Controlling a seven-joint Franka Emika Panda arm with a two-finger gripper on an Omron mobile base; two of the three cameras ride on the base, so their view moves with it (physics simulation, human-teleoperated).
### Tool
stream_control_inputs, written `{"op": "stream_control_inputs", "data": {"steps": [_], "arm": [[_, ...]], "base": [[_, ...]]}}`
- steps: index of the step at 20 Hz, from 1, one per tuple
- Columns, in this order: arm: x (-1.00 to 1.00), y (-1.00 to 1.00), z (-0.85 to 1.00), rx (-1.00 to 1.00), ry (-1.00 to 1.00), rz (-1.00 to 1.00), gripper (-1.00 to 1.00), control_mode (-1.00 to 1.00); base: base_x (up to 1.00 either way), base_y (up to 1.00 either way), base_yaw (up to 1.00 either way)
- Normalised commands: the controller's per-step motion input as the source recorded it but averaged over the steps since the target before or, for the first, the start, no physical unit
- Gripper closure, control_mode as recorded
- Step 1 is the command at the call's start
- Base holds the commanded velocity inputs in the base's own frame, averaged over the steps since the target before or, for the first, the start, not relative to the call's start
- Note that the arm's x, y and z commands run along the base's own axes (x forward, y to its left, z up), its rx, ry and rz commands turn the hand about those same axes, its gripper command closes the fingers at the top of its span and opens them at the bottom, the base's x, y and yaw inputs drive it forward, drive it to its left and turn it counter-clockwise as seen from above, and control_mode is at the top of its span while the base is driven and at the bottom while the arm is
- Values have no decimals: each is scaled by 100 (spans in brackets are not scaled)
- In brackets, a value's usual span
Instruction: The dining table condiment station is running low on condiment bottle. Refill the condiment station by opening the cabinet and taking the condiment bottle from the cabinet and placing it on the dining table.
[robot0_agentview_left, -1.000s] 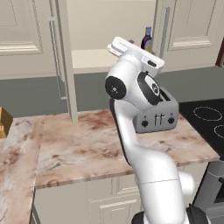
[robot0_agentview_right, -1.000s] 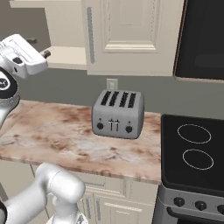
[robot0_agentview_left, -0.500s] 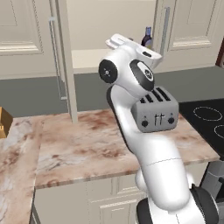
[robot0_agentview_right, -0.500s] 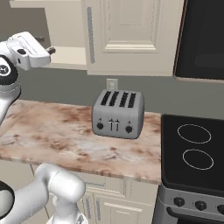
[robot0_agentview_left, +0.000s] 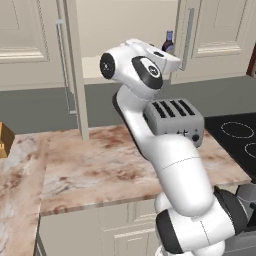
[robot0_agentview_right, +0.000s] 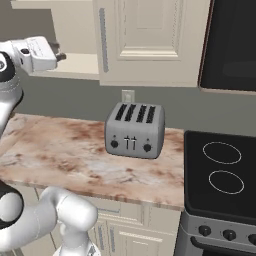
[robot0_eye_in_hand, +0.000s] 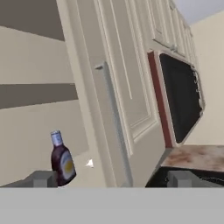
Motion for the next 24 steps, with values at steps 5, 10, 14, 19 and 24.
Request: {"op": "stream_control_inputs", "data": {"steps": [5,10,14,19,24], "arm": [[12,-18,-10,0,13,-17,-100,-100],[40,-3,-1,0,4,-13,-100,-100],[24,-9,-1,0,3,-13,-100,-100],[6,-33,-9,0,4,-12,-100,-100],[36,-12,-2,0,3,-13,-100,-100]], "base": [[0,0,0],[0,0,0],[0,0,0],[0,0,0],[0,0,0]]}}
